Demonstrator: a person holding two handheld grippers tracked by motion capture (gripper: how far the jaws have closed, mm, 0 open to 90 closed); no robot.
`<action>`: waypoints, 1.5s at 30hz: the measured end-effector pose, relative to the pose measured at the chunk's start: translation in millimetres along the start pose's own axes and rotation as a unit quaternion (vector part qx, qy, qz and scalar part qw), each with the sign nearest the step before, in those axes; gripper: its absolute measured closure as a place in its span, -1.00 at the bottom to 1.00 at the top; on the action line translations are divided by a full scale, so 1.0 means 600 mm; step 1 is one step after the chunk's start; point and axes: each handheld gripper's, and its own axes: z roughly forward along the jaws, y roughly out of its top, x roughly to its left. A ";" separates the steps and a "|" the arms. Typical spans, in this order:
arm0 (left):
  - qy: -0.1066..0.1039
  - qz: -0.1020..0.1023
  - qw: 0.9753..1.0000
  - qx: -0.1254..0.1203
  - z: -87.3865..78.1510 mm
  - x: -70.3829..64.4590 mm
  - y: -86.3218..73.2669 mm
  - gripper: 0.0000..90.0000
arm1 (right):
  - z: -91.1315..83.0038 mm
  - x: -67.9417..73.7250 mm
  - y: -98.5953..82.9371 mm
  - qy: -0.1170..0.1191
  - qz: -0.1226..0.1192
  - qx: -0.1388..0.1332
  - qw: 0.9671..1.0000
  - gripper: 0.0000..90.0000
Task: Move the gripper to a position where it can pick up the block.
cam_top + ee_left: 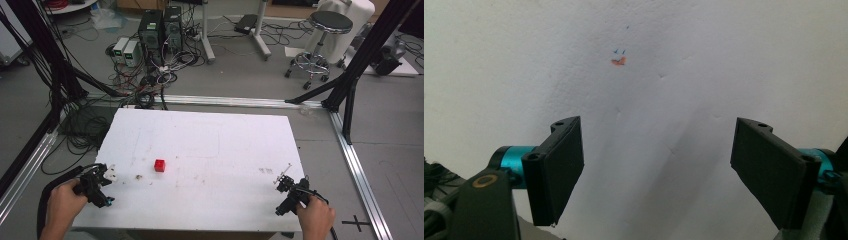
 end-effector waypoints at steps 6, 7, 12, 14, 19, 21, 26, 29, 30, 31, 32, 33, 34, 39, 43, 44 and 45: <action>0.004 0.010 1.000 -0.003 -0.002 -0.002 0.006 -0.52 | -0.001 -0.001 -0.003 0.003 0.003 -0.004 1.000 -0.96; 0.005 0.014 1.000 -0.005 -0.002 -0.001 0.007 -0.52 | -0.001 -0.002 -0.004 0.003 0.001 -0.005 1.000 -0.96; -0.006 0.033 0.999 -0.015 -0.003 0.002 0.007 -0.52 | 0.000 -0.003 -0.008 0.004 0.002 -0.009 1.000 -0.96; -0.011 0.039 0.999 -0.019 -0.005 0.007 0.006 -0.52 | -0.001 -0.003 -0.008 0.005 0.004 -0.008 1.000 -0.96; -0.015 0.060 0.998 -0.022 -0.015 0.021 0.009 -0.52 | 0.000 -0.001 -0.005 0.004 0.001 -0.009 1.000 -0.96; -0.014 0.063 0.998 -0.020 -0.020 0.028 0.012 -0.52 | 0.000 0.000 -0.004 0.003 0.000 -0.009 1.000 -0.96; -0.017 0.075 0.997 -0.020 -0.029 0.040 0.019 -0.52 | 0.001 0.000 -0.005 0.005 -0.001 -0.009 1.000 -0.96; -0.020 0.084 0.996 -0.023 -0.032 0.049 0.026 -0.52 | 0.002 0.000 -0.005 0.005 0.000 -0.008 1.000 -0.96; -0.021 0.085 0.996 -0.022 -0.032 0.051 0.027 -0.52 | 0.002 0.000 -0.005 0.006 0.001 -0.009 1.000 -0.96; -0.023 0.089 0.996 -0.022 -0.033 0.055 0.030 -0.52 | 0.001 -0.001 -0.005 0.003 0.001 -0.009 1.000 -0.96; -0.025 0.093 0.995 -0.021 -0.034 0.058 0.032 -0.52 | 0.001 -0.001 -0.005 0.003 0.001 -0.009 1.000 -0.96; -0.025 0.096 0.995 -0.023 -0.035 0.060 0.035 -0.52 | 0.001 -0.001 -0.005 0.005 0.000 -0.011 1.000 -0.96; -0.025 0.100 0.994 -0.023 -0.036 0.063 0.038 -0.52 | 0.001 -0.001 -0.005 0.005 0.000 -0.011 1.000 -0.96; -0.028 0.111 0.993 -0.025 -0.040 0.075 0.053 -0.52 | 0.000 -0.002 -0.007 0.005 0.002 -0.013 1.000 -0.96; -0.032 0.132 0.990 -0.022 -0.042 0.085 0.069 -0.52 | -0.001 -0.002 -0.008 0.007 0.005 -0.012 1.000 -0.96; -0.034 0.135 0.990 -0.020 -0.042 0.087 0.072 -0.52 | -0.001 -0.002 -0.008 0.007 0.005 -0.012 1.000 -0.96; -0.038 0.143 0.989 -0.020 -0.042 0.090 0.079 -0.52 | 0.000 -0.002 -0.008 0.007 0.003 -0.013 1.000 -0.96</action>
